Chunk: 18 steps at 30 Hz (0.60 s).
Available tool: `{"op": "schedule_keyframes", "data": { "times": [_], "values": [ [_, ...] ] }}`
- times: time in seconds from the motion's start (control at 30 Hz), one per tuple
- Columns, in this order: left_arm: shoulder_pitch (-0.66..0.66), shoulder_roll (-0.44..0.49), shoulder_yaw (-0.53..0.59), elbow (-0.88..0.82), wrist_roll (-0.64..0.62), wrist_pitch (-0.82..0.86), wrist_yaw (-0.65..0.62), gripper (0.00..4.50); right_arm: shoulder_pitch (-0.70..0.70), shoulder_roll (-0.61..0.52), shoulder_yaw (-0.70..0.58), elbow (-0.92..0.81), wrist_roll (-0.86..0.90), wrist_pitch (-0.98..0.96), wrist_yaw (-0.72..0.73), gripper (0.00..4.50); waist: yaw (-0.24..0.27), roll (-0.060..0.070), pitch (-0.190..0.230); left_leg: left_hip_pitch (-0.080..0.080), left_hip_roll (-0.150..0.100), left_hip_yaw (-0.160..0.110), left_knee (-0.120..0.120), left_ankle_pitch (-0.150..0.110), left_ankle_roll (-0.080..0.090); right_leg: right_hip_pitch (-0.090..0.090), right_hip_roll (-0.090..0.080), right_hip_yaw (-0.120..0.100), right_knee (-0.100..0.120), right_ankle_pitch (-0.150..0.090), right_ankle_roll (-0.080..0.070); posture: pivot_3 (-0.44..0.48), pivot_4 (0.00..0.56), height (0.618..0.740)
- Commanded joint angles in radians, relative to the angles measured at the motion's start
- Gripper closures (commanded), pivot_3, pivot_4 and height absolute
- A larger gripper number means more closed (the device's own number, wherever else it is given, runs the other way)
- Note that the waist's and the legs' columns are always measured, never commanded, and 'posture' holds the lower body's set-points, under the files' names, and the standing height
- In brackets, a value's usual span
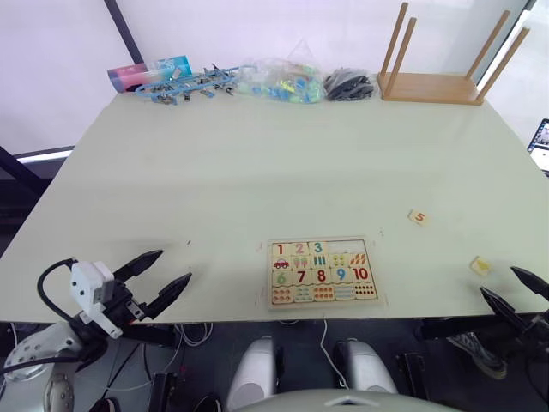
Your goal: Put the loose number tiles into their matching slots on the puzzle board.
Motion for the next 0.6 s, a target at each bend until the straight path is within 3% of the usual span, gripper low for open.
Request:
{"op": "schedule_keyframes", "data": {
  "times": [0.03, 0.6],
  "values": [
    [-0.004, 0.005, 0.004, -0.012, -0.020, -0.017, -0.005, 0.07, -0.005, -0.020, -0.040, -0.002, 0.007, -0.019, 0.007, 0.00, 0.000, 0.000, 0.000, 0.000, 0.000, 0.000, 0.000, 0.000, 0.000, 0.000, 0.000, 0.000, 0.000, 0.000, 0.000, 0.000, 0.150, 0.740],
    [-0.028, 0.014, -0.013, 0.006, -0.015, -0.015, -0.026, 0.07, -0.006, -0.016, -0.040, -0.033, -0.001, 0.004, -0.011, 0.00, 0.000, 0.000, 0.000, 0.000, 0.000, 0.000, -0.001, 0.000, 0.000, -0.001, -0.005, 0.000, 0.000, -0.001, 0.001, 0.000, 0.150, 0.740]
  ]
}}
